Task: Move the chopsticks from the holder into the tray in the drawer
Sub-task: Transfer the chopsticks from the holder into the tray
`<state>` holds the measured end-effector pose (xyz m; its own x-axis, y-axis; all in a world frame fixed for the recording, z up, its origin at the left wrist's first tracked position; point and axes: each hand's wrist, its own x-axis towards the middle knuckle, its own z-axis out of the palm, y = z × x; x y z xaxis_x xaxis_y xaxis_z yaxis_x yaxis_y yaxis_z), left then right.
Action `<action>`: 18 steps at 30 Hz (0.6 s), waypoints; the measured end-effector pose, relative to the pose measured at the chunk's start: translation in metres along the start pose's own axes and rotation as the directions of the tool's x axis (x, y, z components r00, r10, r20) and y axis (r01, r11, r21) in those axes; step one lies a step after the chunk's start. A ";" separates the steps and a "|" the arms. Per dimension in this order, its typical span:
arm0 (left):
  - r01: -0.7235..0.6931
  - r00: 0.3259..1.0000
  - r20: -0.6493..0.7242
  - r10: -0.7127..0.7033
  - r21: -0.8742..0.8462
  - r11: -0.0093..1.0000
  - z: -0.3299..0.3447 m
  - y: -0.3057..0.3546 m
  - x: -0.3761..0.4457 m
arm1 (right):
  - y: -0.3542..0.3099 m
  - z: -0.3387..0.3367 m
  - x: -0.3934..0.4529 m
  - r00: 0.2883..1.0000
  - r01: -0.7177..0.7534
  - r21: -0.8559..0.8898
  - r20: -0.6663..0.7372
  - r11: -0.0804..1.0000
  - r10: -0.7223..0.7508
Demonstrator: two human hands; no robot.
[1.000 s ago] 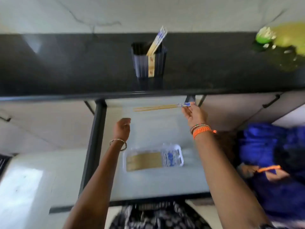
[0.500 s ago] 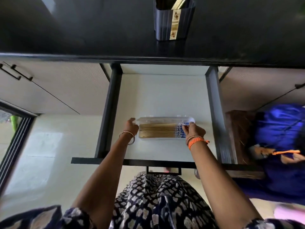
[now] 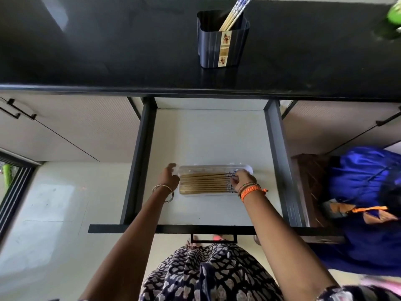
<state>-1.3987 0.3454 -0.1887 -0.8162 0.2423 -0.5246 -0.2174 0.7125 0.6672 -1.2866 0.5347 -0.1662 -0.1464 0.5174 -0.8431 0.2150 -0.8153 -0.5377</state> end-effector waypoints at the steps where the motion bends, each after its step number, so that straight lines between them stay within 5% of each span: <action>1: -0.025 0.998 -0.054 0.026 0.012 1.000 -0.001 0.006 -0.001 | -0.004 0.001 -0.005 0.998 -0.021 -0.003 0.057 1.000 0.021; 5: -0.230 0.949 -0.242 0.202 -0.092 0.969 -0.018 0.069 -0.002 | -0.054 0.024 -0.034 0.956 0.043 -0.067 0.291 0.997 -0.022; 10: -0.555 0.821 -0.285 0.495 -0.190 0.810 -0.051 0.197 0.009 | -0.169 0.073 -0.075 0.854 0.385 -0.037 0.392 0.922 -0.341; 15: -0.729 0.652 -0.215 0.727 0.083 0.679 -0.080 0.287 0.048 | -0.271 0.128 -0.082 0.713 0.663 -0.039 0.338 0.748 -0.614; 18: -0.693 0.634 -0.218 0.742 0.266 0.670 -0.090 0.311 0.085 | -0.323 0.164 -0.063 0.612 0.784 -0.088 0.276 0.615 -0.741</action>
<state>-1.5841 0.5283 0.0221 -0.7955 0.5388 0.2772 0.5620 0.4851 0.6699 -1.5046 0.7225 0.0622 -0.5155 0.8491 -0.1151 0.1019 -0.0727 -0.9921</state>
